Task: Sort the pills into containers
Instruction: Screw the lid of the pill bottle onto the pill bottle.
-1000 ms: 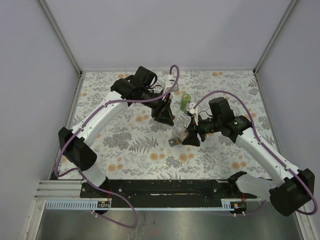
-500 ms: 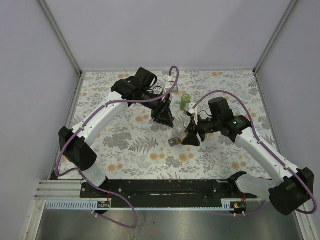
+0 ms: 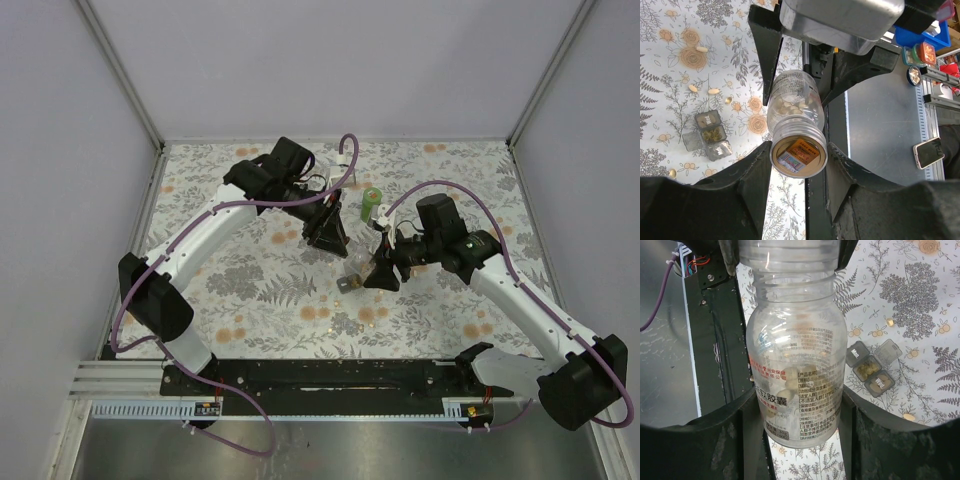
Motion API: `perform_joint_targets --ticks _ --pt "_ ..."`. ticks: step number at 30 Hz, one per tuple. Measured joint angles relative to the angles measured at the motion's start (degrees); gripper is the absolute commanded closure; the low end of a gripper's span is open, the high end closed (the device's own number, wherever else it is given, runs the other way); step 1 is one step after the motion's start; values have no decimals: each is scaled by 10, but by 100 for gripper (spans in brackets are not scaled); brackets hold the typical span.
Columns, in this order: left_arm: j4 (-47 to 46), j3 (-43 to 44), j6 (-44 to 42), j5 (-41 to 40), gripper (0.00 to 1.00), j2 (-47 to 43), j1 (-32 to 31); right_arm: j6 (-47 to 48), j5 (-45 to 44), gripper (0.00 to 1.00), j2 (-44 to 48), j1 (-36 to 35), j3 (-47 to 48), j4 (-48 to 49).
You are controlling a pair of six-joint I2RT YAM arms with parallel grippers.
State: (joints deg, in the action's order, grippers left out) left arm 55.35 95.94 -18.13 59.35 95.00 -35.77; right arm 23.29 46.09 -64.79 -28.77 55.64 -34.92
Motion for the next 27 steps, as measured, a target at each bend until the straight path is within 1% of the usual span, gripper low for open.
perform_joint_targets --ticks 9,16,23,27 --pt "-46 -38 16 -16 80 -8 -11 -7 -2 100 -2 0 0 -8" --pt "-70 -51 21 -23 79 -23 -13 -7 -1 100 -2 0 0 -2" --pt "-113 -93 -3 -14 79 -47 -13 -9 5 100 -2 0 0 -6" --pt "-110 -95 -37 -8 79 -51 -14 -9 15 100 -5 0 0 -6"
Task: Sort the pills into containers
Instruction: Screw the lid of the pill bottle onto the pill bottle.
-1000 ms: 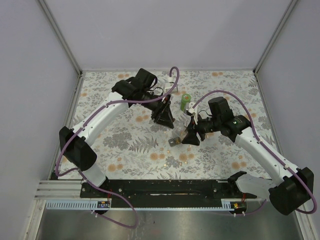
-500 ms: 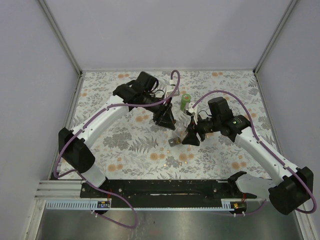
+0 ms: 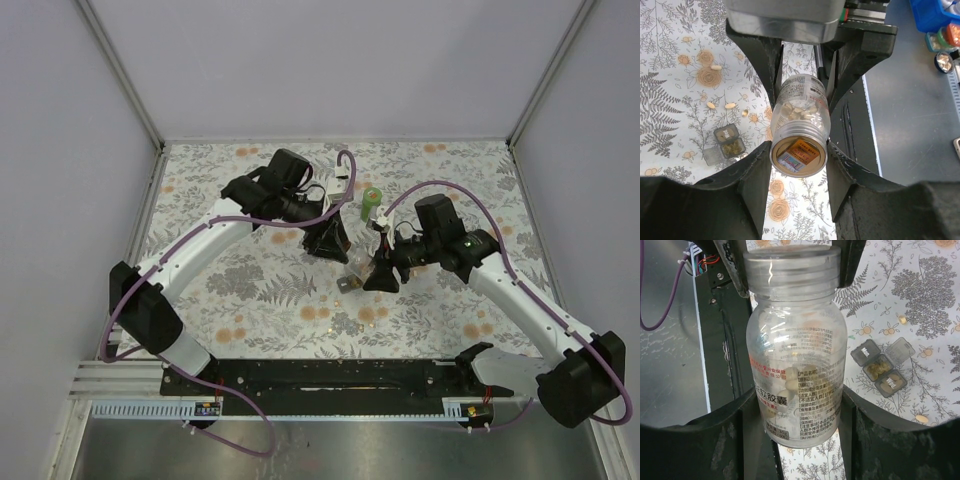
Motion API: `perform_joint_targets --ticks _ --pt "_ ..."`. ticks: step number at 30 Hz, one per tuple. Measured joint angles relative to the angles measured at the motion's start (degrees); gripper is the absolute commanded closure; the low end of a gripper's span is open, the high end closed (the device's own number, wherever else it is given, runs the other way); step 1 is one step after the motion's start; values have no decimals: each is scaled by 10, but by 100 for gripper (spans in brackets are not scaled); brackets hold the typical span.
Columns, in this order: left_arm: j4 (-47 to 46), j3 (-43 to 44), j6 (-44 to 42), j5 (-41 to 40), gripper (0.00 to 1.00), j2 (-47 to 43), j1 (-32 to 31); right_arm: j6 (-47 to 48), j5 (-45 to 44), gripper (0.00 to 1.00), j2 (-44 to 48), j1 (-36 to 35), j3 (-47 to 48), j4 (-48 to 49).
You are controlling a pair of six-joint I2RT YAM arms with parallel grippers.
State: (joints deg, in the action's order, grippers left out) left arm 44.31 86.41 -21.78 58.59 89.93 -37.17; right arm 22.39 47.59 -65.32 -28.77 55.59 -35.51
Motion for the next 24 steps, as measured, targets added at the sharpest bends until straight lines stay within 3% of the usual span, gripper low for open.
perform_joint_targets --ticks 17,24 --pt "36 -25 -169 9 78 -25 -15 8 71 100 -34 2 9 -43" --pt "31 -55 -254 14 71 -52 -19 13 110 100 -54 3 21 -65"
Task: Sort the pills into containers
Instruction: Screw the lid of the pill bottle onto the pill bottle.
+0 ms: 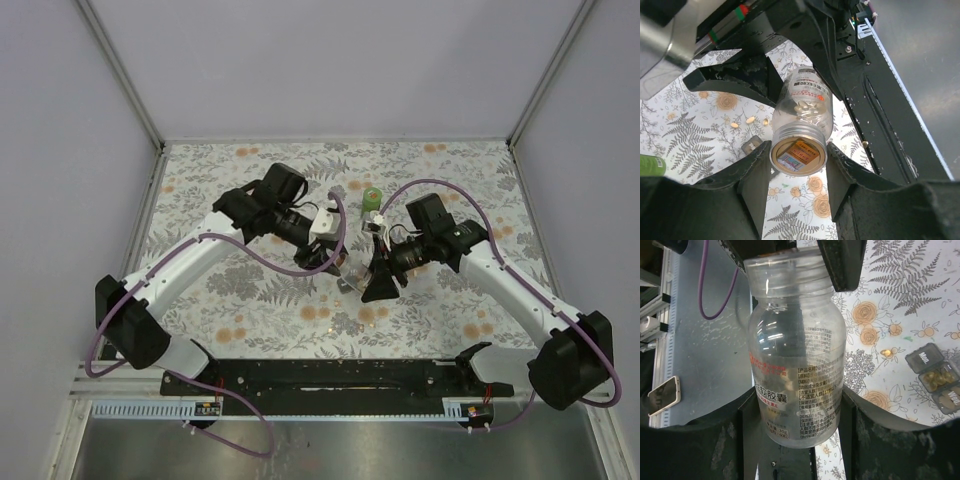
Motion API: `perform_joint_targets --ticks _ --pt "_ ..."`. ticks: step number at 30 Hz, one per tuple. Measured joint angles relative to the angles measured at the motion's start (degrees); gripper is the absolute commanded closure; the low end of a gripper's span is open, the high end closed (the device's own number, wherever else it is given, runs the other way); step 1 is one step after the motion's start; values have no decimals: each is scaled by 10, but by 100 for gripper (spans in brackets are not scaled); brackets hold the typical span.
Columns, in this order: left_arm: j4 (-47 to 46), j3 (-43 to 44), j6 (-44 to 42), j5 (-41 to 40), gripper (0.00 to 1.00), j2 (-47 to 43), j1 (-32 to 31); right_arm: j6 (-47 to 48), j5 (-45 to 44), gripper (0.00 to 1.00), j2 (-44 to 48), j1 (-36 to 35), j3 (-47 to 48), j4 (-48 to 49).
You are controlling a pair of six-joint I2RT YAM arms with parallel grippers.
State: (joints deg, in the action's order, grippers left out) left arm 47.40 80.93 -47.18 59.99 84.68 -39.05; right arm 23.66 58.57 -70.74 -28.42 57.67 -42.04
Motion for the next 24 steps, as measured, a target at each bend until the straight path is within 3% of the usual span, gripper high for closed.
perform_joint_targets --ticks 6,11,16,24 --pt "1 -9 -50 -2 61 -11 -8 13 22 100 -15 1 11 -30" --pt "3 -9 -73 -3 31 -12 -13 19 27 100 -15 3 11 -41" --pt "10 -18 -92 -3 13 -12 -26 21 42 100 -15 5 18 -27" --pt "15 -18 -89 -4 6 -12 -26 23 42 100 -14 6 19 -20"
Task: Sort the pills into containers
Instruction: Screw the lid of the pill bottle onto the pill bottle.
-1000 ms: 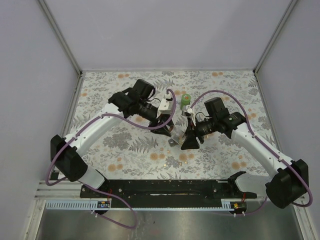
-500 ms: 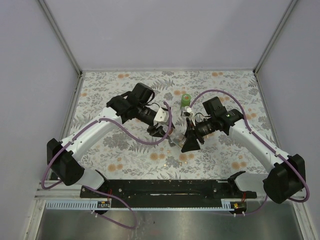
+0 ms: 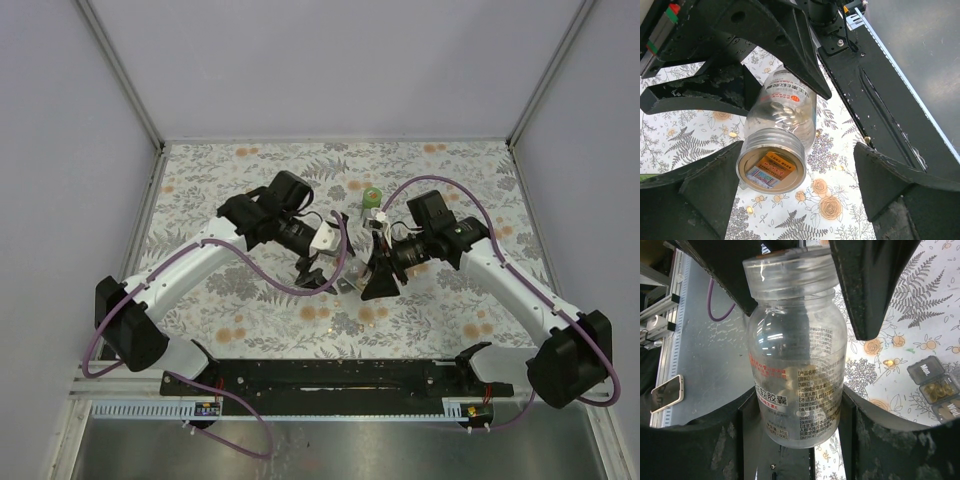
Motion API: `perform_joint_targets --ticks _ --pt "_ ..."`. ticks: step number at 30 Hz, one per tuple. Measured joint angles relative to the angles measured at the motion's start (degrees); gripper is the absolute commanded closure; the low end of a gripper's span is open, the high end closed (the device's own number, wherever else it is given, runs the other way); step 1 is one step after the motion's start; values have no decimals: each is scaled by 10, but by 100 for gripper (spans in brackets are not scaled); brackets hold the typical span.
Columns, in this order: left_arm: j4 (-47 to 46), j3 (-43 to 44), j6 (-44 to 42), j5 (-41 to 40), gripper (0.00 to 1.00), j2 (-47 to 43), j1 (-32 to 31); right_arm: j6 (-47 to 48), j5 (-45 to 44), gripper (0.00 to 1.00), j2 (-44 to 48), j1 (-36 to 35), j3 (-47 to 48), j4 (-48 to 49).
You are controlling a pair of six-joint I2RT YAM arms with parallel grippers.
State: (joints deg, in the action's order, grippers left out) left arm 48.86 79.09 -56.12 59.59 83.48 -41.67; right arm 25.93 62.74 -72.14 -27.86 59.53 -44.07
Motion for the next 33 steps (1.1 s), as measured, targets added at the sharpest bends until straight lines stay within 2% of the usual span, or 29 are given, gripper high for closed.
perform_joint_targets --ticks 5,11,21,27,33 --pt "-36 -5 67 2 5 -5 16 -1 -22 100 18 0 -3 15" --pt "-110 -27 210 -1 5 -16 57 -5 -73 100 56 0 -23 43" --pt "-164 -18 458 -48 19 -19 57 -30 -173 100 89 -9 -54 102" --pt "-174 -5 552 -87 23 -15 47 -48 -225 100 103 -10 -69 138" --pt "-179 19 610 -116 26 20 37 -55 -248 100 103 -10 -71 150"
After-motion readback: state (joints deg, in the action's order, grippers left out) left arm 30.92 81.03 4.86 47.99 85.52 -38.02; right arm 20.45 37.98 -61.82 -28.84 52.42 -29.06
